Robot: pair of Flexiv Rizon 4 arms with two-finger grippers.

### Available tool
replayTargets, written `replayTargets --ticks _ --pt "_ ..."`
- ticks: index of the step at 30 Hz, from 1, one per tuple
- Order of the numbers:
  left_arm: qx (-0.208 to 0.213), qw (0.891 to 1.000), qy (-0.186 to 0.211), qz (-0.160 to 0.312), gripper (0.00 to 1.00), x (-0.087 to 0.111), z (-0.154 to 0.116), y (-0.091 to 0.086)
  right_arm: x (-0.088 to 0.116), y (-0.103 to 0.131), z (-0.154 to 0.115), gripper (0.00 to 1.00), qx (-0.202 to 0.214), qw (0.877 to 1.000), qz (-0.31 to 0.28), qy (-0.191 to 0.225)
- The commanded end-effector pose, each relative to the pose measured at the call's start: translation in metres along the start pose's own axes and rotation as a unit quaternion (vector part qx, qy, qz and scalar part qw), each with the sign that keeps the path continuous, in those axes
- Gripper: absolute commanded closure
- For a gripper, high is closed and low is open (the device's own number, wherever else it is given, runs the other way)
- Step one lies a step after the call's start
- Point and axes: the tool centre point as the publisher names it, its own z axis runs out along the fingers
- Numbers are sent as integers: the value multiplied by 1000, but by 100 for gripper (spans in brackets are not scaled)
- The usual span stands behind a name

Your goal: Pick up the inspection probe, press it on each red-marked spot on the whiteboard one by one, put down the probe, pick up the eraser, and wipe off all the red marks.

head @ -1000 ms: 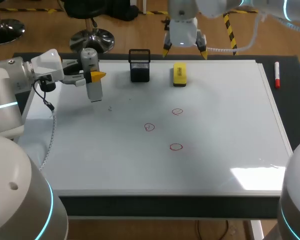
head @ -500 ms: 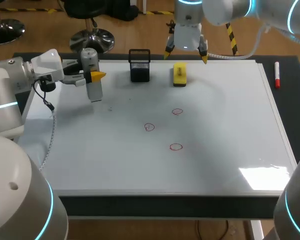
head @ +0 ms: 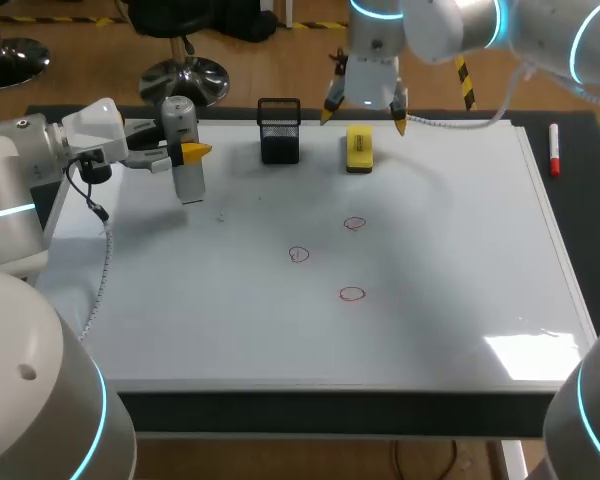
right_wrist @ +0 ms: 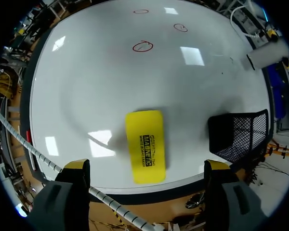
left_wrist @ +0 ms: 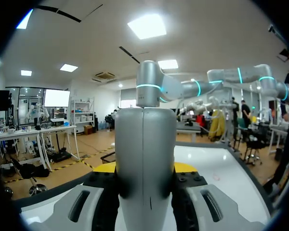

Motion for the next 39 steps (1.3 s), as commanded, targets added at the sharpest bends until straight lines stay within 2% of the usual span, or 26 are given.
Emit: replayTargets --ticks 1,13,16,18,21,22,26,29,32,33,34,36,39 --pt "1 1000 -2 1 100 0 1 0 -2 -2 8 0 -4 1000 -5 0" --pt "1 1000 -2 1 100 0 1 0 -2 0 18 0 -15 1000 -12 2" --pt "1 1000 -2 1 100 0 1 0 -2 1 21 4 -17 1000 -12 3" --pt "1 1000 -2 1 100 0 1 0 -2 1 21 12 -19 1000 -11 3" --pt "1 1000 -2 1 100 0 1 0 -1 2 24 16 -21 1000 -12 5" --pt "1 1000 -2 1 100 0 1 0 -1 2 25 21 -22 1000 -11 5" --pt "1 1000 -2 1 100 0 1 0 0 2 25 18 -23 1000 -13 7" --pt "1 1000 -2 1 100 0 1 0 -1 2 26 21 -23 1000 -14 7" --pt "1 1000 -2 1 100 0 1 0 0 2 28 31 -25 1000 -14 8" --pt "1 1000 -2 1 100 0 1 0 0 2 28 45 -25 1000 -15 9" --pt "1 1000 -2 1 100 0 1 0 0 2 29 51 -26 1000 -16 9" --pt "1 1000 -2 1 100 0 1 0 0 2 30 57 -27 999 -17 11" --pt "1 1000 -2 1 100 0 1 0 0 2 30 59 -28 999 -18 12"
